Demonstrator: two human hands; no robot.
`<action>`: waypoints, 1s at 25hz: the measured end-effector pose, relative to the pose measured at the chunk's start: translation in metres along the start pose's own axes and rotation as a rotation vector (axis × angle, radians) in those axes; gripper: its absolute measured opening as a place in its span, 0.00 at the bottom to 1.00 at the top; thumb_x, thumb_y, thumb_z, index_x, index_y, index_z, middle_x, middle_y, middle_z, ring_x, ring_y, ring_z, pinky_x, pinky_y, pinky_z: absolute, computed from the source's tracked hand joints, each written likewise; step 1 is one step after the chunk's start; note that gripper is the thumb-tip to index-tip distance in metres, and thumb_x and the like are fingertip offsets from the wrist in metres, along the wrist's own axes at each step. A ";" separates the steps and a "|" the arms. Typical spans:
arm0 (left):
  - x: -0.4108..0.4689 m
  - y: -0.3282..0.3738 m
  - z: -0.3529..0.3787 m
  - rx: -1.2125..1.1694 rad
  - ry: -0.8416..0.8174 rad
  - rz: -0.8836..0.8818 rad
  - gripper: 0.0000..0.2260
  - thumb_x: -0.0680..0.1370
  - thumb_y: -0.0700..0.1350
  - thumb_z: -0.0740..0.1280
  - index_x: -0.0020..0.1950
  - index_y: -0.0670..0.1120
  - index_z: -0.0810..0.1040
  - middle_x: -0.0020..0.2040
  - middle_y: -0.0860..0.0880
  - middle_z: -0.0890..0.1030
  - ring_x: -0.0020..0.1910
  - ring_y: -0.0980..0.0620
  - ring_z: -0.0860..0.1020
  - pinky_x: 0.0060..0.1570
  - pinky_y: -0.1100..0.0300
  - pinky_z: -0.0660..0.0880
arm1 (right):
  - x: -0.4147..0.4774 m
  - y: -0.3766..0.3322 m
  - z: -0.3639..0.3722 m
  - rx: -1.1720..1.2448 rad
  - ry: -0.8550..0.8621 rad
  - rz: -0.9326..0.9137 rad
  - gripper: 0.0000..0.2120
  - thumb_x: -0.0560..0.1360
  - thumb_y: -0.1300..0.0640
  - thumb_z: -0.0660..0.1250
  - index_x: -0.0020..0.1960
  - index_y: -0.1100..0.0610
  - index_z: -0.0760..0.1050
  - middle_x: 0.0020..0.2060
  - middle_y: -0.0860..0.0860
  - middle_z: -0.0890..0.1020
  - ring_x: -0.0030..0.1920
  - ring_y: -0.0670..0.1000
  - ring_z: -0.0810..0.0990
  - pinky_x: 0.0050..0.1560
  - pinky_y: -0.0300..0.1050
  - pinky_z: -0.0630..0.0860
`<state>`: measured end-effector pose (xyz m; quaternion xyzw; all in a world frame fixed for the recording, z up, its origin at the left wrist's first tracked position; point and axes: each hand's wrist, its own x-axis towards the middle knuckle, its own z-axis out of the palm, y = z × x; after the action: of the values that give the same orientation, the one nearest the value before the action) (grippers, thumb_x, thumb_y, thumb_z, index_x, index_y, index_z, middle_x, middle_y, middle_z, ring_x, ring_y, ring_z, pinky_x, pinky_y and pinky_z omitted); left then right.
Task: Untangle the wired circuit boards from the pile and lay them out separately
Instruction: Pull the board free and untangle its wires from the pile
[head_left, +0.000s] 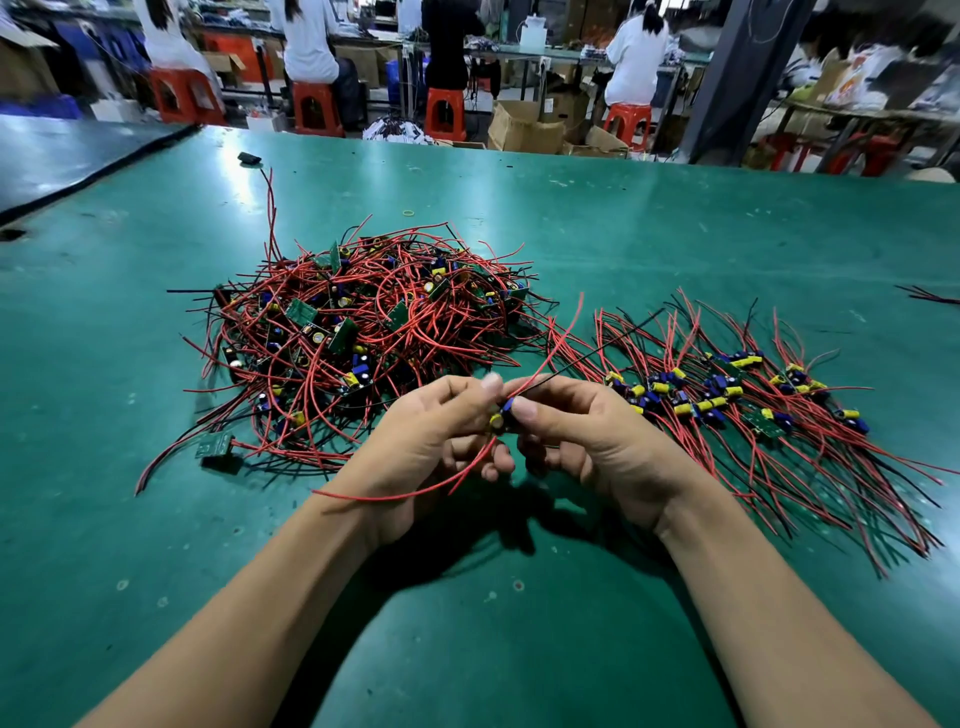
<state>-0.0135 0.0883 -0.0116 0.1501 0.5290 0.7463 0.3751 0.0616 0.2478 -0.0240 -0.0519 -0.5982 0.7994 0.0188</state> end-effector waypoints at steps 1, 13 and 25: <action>0.000 0.002 -0.001 -0.045 -0.017 -0.042 0.18 0.72 0.54 0.68 0.52 0.42 0.74 0.38 0.44 0.83 0.28 0.48 0.81 0.27 0.61 0.77 | 0.000 -0.002 0.002 0.062 0.021 -0.035 0.09 0.66 0.54 0.78 0.46 0.52 0.86 0.41 0.50 0.84 0.35 0.45 0.78 0.34 0.36 0.75; 0.002 -0.008 0.000 -0.193 0.020 0.049 0.13 0.76 0.46 0.67 0.58 0.43 0.82 0.53 0.42 0.85 0.50 0.45 0.85 0.50 0.54 0.82 | 0.001 0.001 0.012 -0.283 0.336 -0.433 0.11 0.70 0.61 0.78 0.48 0.53 0.80 0.41 0.46 0.84 0.35 0.43 0.78 0.35 0.34 0.74; 0.000 -0.006 -0.003 -0.103 0.089 0.064 0.05 0.69 0.46 0.74 0.39 0.45 0.81 0.43 0.42 0.85 0.37 0.48 0.84 0.37 0.58 0.82 | -0.001 -0.008 -0.006 -0.138 0.102 -0.154 0.09 0.73 0.53 0.72 0.52 0.50 0.86 0.45 0.49 0.85 0.37 0.45 0.78 0.37 0.35 0.72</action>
<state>-0.0133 0.0872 -0.0184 0.1141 0.5010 0.7902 0.3341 0.0626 0.2556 -0.0178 -0.0476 -0.6522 0.7490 0.1069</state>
